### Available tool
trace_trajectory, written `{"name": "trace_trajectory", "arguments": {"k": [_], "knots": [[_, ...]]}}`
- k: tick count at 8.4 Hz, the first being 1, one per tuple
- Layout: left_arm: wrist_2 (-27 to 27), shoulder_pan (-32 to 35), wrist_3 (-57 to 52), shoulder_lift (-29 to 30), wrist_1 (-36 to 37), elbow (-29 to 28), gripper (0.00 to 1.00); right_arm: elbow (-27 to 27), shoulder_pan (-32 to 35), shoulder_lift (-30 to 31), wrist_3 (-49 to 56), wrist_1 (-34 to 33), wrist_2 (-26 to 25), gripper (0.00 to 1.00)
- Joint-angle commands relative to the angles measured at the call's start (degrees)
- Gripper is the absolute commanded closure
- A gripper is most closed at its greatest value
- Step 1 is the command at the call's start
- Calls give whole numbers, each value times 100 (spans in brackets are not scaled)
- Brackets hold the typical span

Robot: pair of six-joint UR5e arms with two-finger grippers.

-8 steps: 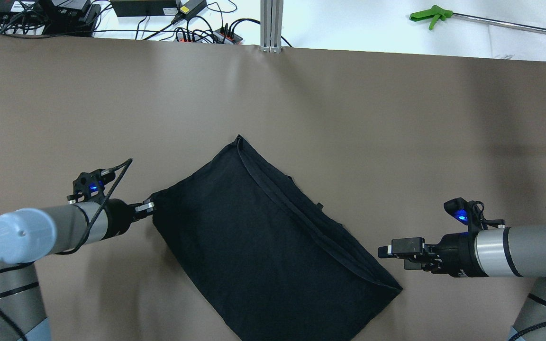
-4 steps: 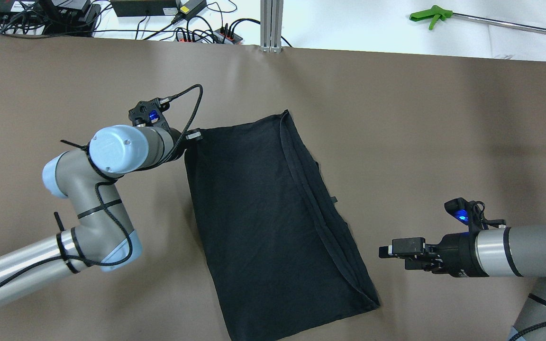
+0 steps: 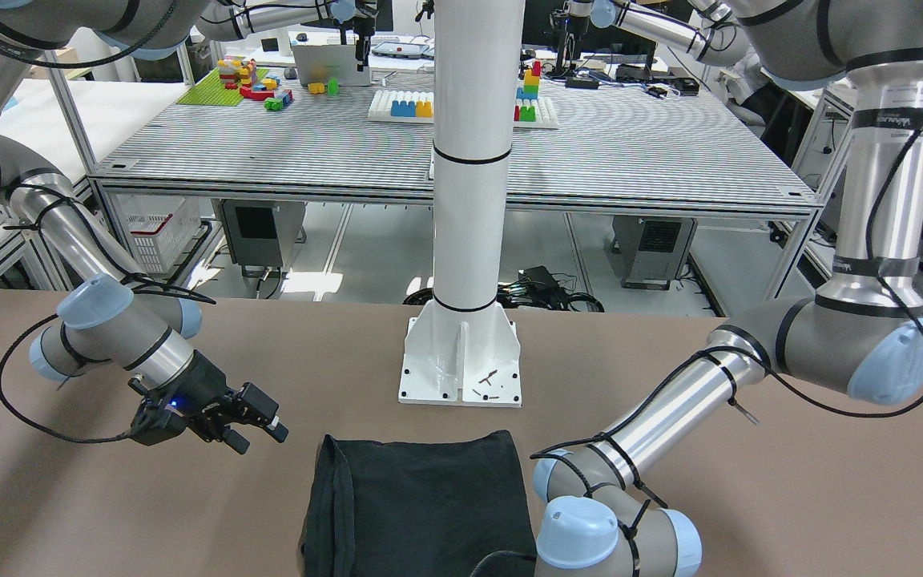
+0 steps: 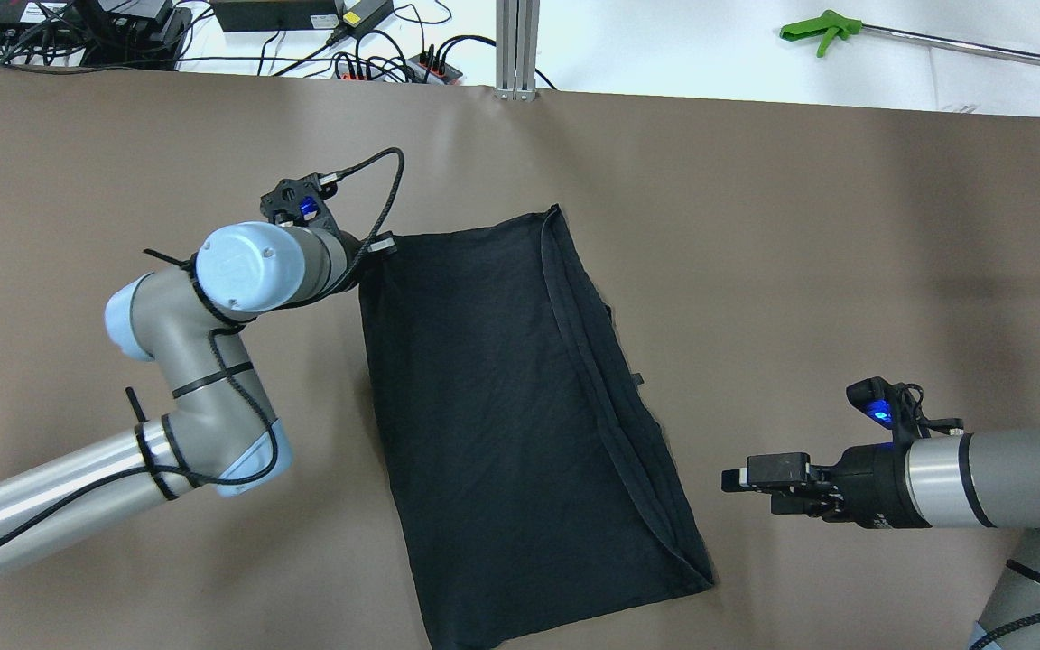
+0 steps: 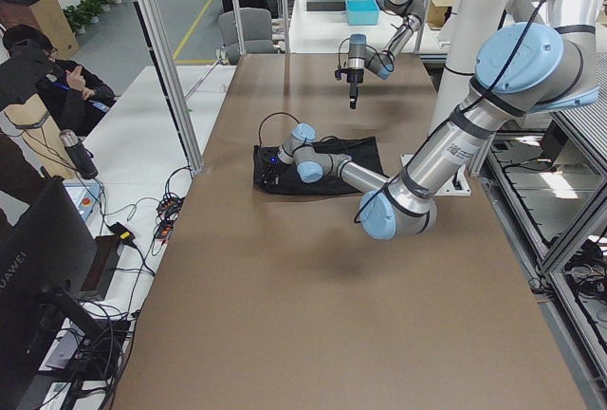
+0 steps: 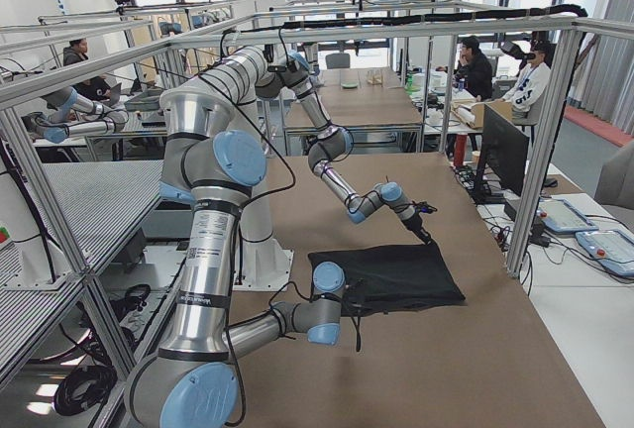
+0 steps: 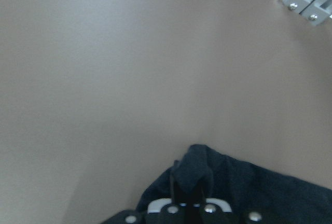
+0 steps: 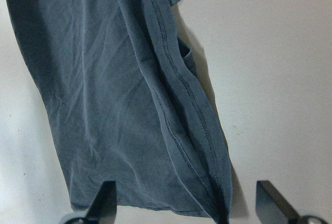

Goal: Fold clothes
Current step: 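Pull the grasped corner away from the robot with the left gripper, rotating the shirt upright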

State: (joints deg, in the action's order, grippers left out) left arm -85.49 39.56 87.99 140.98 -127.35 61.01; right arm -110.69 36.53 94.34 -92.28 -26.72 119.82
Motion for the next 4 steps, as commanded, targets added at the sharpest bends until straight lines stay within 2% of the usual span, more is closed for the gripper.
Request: {"name": "trace_trajectory", "arguments": {"k": [1, 2, 3, 4], "knots": [[93, 43, -105, 430, -106, -555, 100, -5, 12, 6, 0, 0, -81, 6], [85, 104, -124, 430, -97, -555, 100, -5, 12, 6, 0, 0, -81, 6], [111, 113, -150, 422, -106, -555, 89, -5, 39, -3, 0, 0, -81, 6], [329, 96, -150, 387, -106, -590, 44, -5, 39, -3, 0, 0, -81, 6]]}}
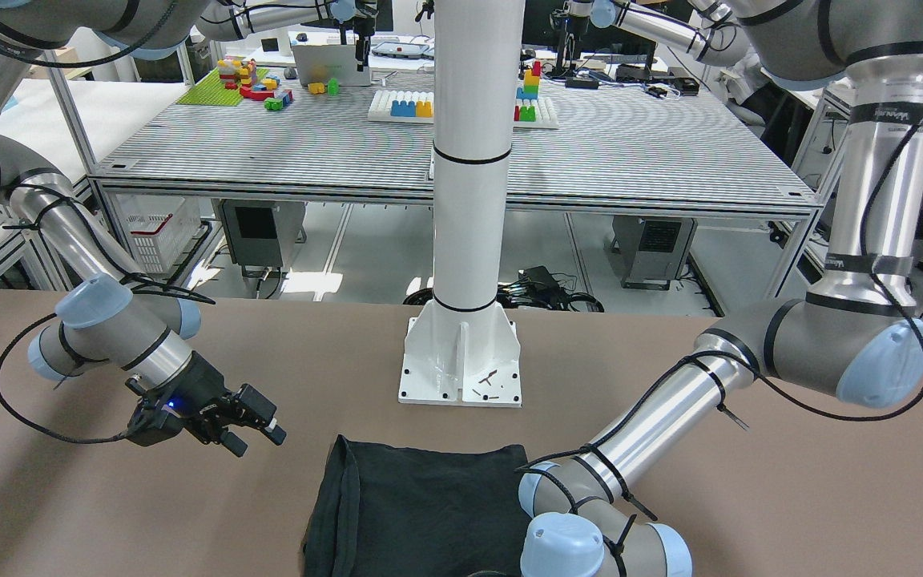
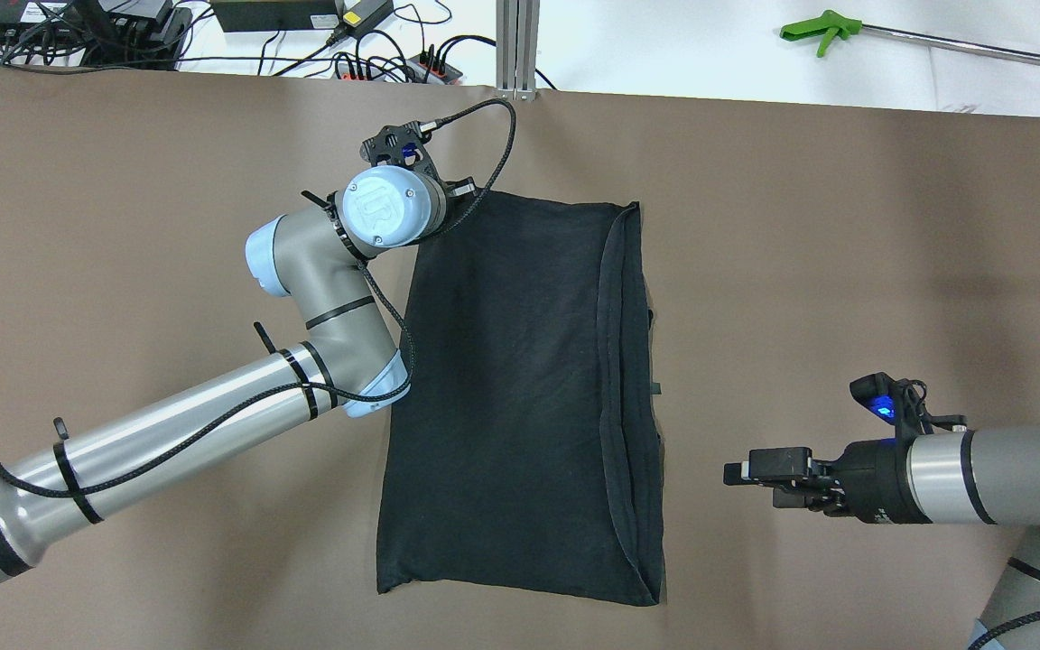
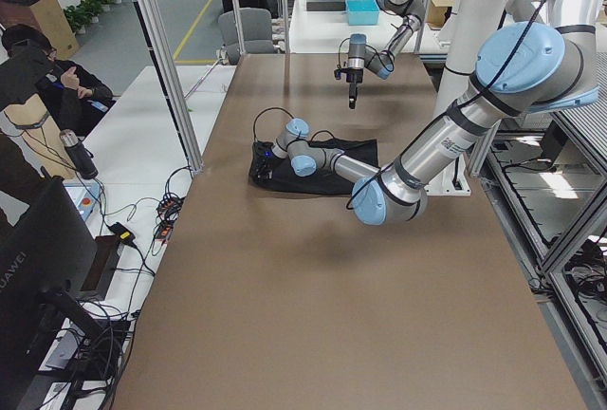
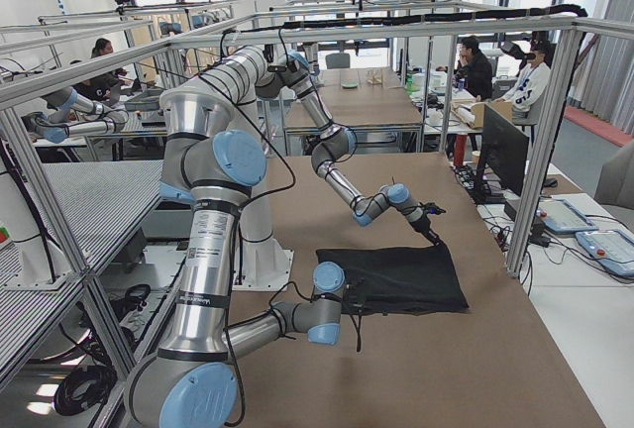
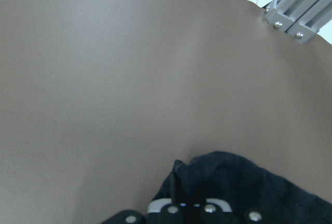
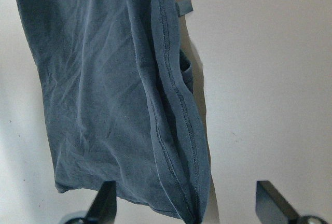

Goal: Fold clothes
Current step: 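Pull the grasped corner away from the robot with the left gripper, rotating the shirt upright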

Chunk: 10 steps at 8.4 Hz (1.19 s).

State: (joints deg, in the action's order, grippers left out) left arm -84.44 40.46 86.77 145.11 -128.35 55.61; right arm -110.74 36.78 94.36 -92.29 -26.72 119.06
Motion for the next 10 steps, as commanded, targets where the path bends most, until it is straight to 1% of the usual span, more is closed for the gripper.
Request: {"name": "trace_trajectory", "arguments": {"k": [1, 2, 3, 4, 6, 7, 8, 9, 10], "knots": [[392, -3, -20, -35, -15, -85, 6, -1, 23, -15, 0, 0, -5, 6], [280, 180, -63, -27, -6, -16, 5, -1, 57, -32, 9, -61, 3, 6], [-165, 425, -333, -26, -15, 2, 5, -18, 162, -311, 18, -462, 3, 6], [-578, 636, -562, -174, -15, 220, 5, -53, 285, -766, 209, -1240, 3, 6], [-1072, 788, -687, -639, -23, 922, 5, -62, 470, -1662, 1095, -2822, -14, 6], [-1222, 823, -696, -763, -23, 1143, 5, -53, 506, -2050, 1629, -3465, -214, 6], [-1407, 823, -809, -974, -23, 1450, 5, -36, 506, -2393, 1974, -4159, -730, 6], [-1435, 814, -845, -1167, -23, 1723, 5, -1, 497, -2649, 2300, -4540, -1100, 6], [-1417, 814, -854, -1291, -6, 1969, 5, 52, 462, -2712, 2755, -4631, -1704, 6]]}}
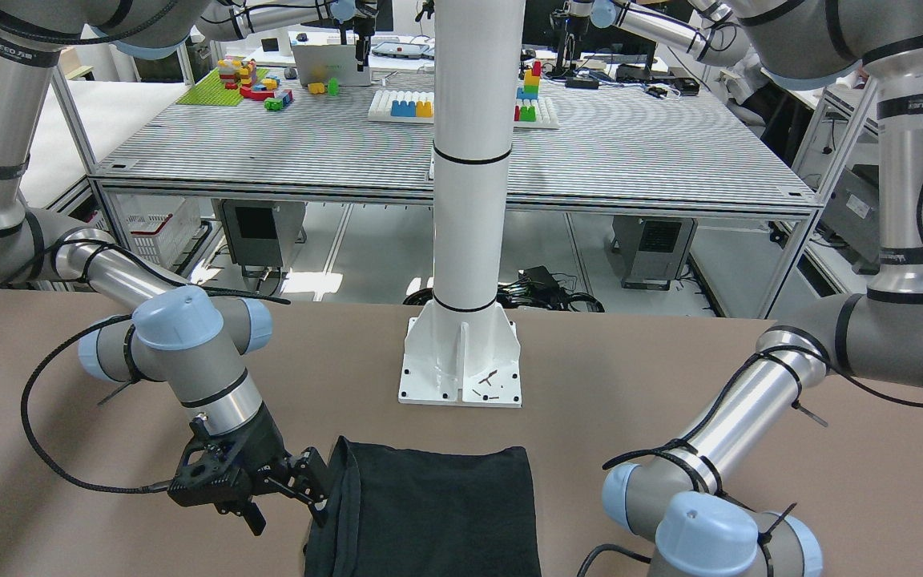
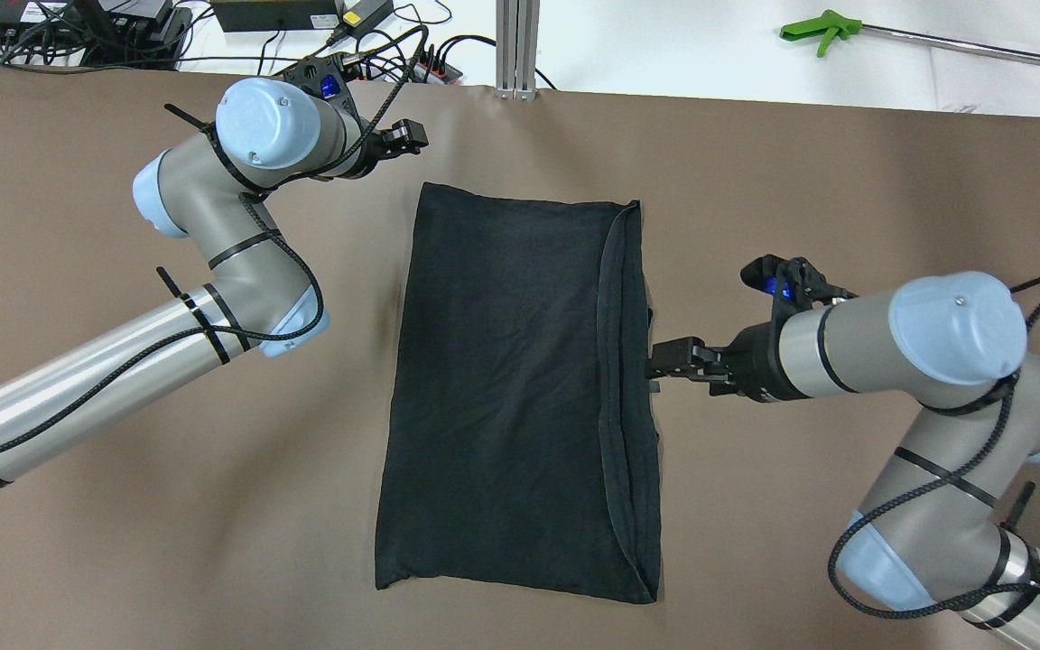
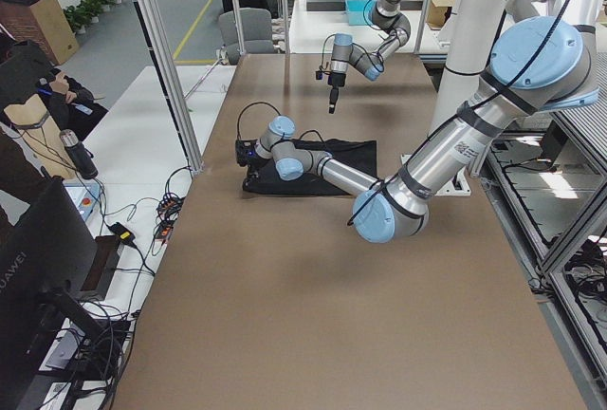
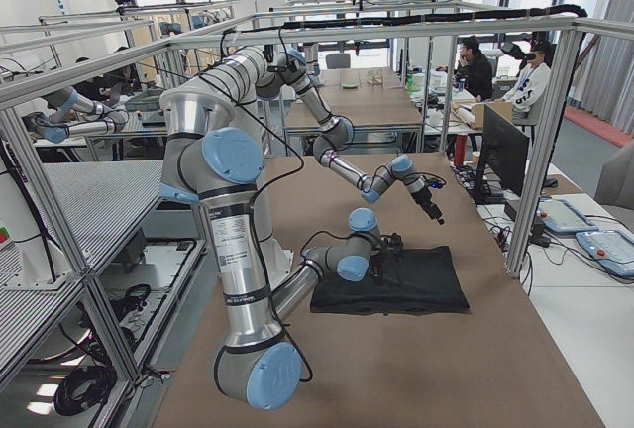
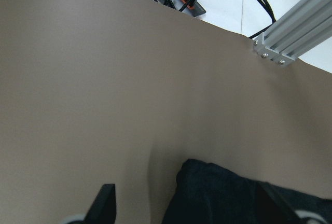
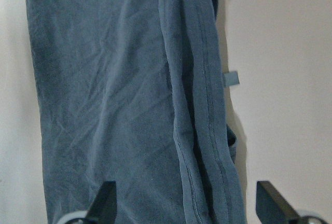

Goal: Fold clothes

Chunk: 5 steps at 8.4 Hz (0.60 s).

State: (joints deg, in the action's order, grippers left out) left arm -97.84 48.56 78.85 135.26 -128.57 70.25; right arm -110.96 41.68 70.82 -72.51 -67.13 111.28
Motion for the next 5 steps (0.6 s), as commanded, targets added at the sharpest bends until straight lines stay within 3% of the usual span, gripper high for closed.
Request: {"name": "trace_trajectory", "arguments": {"k": [1, 3, 5], "knots": [[-77, 4, -245, -620, -1, 811, 5, 544, -37, -628, 1148, -573, -1472, 6], [-77, 4, -713, -966, -1, 1156, 5, 1931, -37, -1601, 1187, -502, -1968, 7], [-77, 4, -731, -966, -123, 1122, 5, 2952, -54, -2140, 1317, -206, -2390, 7]]}}
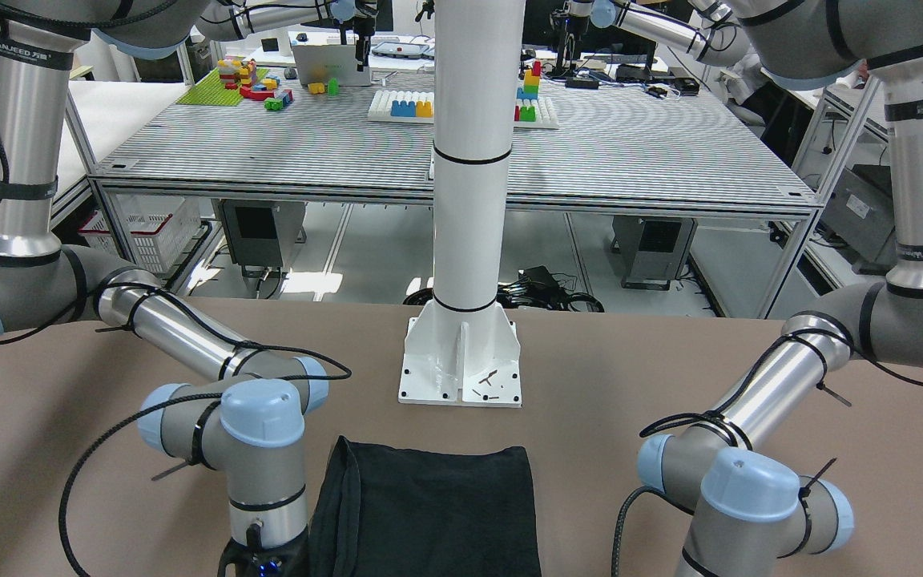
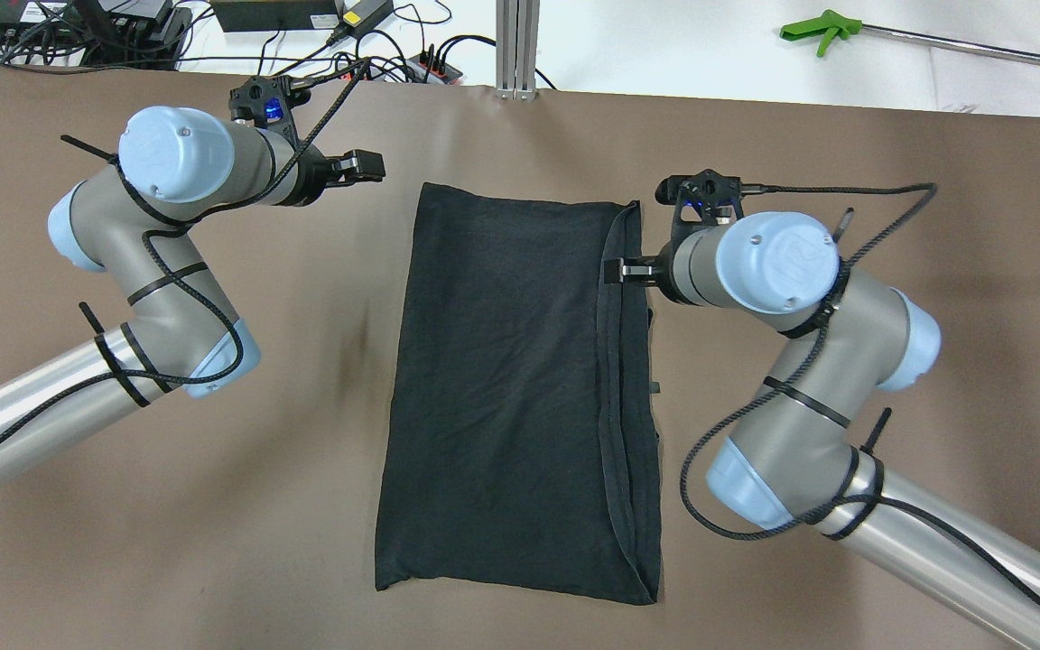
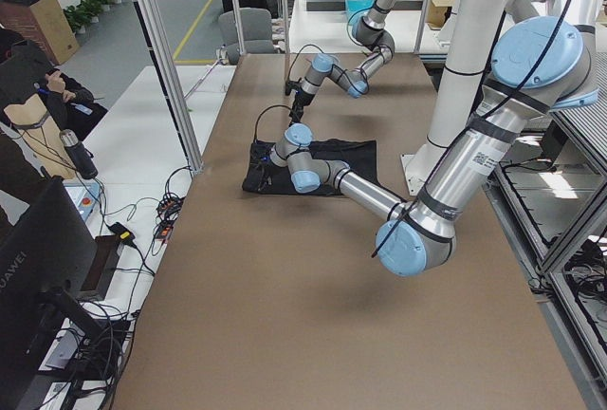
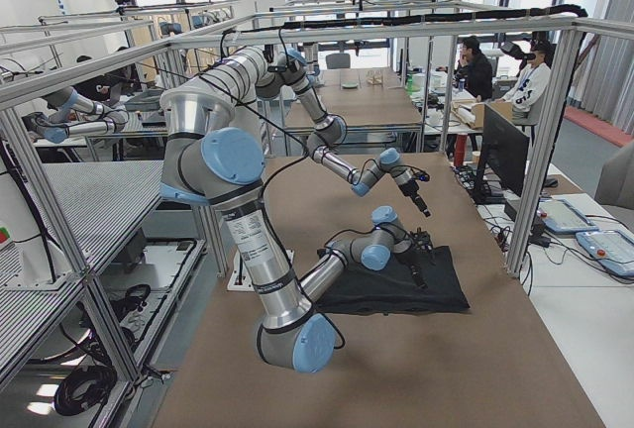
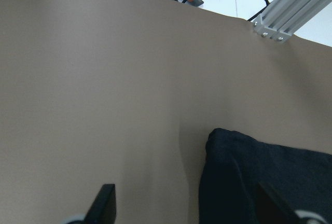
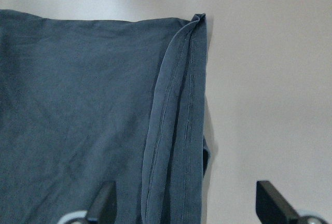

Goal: Fold clothes

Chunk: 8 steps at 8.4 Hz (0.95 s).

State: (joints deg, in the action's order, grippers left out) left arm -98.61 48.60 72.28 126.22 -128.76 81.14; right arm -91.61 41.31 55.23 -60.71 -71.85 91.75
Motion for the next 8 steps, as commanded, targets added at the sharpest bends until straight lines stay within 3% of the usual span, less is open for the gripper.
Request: {"name": "trace_trajectory", "arguments": {"k": [1, 3, 6, 8], "knots": [[8, 0, -82, -62, -105, 16, 5, 1545, -35, -844, 138, 581, -534, 8], [17, -17, -73, -62, -105, -1, 5, 2242, -70, -1197, 156, 786, -771, 9], [34, -35, -91, -27, -105, -124, 5, 2630, -140, -1322, 411, 786, -1062, 12], [43, -44, -73, 25, -105, -204, 5, 2666, -211, -1313, 411, 786, -1238, 39]]}}
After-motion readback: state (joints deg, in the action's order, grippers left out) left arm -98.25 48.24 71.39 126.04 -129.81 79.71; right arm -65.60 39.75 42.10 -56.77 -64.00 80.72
